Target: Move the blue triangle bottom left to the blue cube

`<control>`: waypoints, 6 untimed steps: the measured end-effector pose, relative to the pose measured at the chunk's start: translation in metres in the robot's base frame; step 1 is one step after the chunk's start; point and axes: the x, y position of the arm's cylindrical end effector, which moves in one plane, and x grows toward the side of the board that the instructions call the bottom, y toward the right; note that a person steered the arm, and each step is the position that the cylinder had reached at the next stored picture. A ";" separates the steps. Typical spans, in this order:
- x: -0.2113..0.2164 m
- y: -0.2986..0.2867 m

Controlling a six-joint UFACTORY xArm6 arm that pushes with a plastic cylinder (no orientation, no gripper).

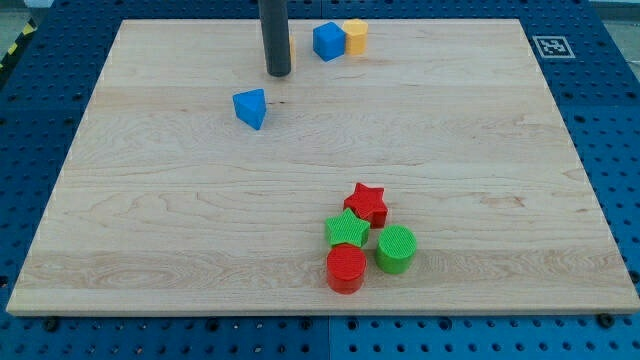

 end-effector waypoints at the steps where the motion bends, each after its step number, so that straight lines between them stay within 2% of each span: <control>1: -0.009 0.000; 2: -0.023 0.000; 3: -0.020 -0.034; 4: 0.015 -0.074; 6: 0.112 -0.075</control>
